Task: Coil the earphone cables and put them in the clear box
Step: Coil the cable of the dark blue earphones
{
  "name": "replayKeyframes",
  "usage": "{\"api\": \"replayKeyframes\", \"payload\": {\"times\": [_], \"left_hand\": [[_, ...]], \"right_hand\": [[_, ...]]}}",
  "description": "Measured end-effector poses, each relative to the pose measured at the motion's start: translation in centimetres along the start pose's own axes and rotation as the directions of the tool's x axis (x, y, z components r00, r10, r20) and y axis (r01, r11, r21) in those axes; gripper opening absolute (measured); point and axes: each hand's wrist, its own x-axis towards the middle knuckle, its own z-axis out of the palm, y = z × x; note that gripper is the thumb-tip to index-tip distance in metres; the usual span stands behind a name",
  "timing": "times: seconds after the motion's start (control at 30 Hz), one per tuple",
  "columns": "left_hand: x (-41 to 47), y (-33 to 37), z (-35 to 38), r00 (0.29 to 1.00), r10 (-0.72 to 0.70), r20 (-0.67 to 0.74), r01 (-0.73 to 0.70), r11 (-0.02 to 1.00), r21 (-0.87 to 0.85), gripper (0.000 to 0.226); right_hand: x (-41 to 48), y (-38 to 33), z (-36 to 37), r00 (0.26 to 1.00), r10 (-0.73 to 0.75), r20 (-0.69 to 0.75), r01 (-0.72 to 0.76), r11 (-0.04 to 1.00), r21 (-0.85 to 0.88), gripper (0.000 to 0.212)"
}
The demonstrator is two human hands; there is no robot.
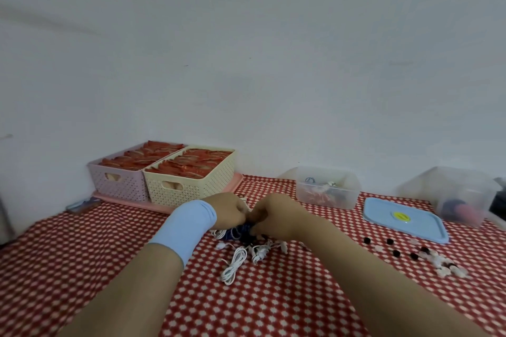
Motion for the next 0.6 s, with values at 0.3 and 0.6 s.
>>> {"api": "replayKeyframes", "payload": {"times": [0.3,0.6], "left_hand": [[0.5,0.3,-0.6,0.979,0.045,-0.197,-0.045,0.999,0.007,0.014],[1.4,3.5,-1.5,0.944,0.020,-0.330,-0.157,0.906,-0.393,0.036]], "right_hand": [[-0.3,1.8,-0.9,0.996,0.062,-0.064,-0.040,0.952,0.303,0.026],[-1.4,3.2,-3.0,0.982,0.124,-0.141,0.015,0.698,0.716,0.018]]}}
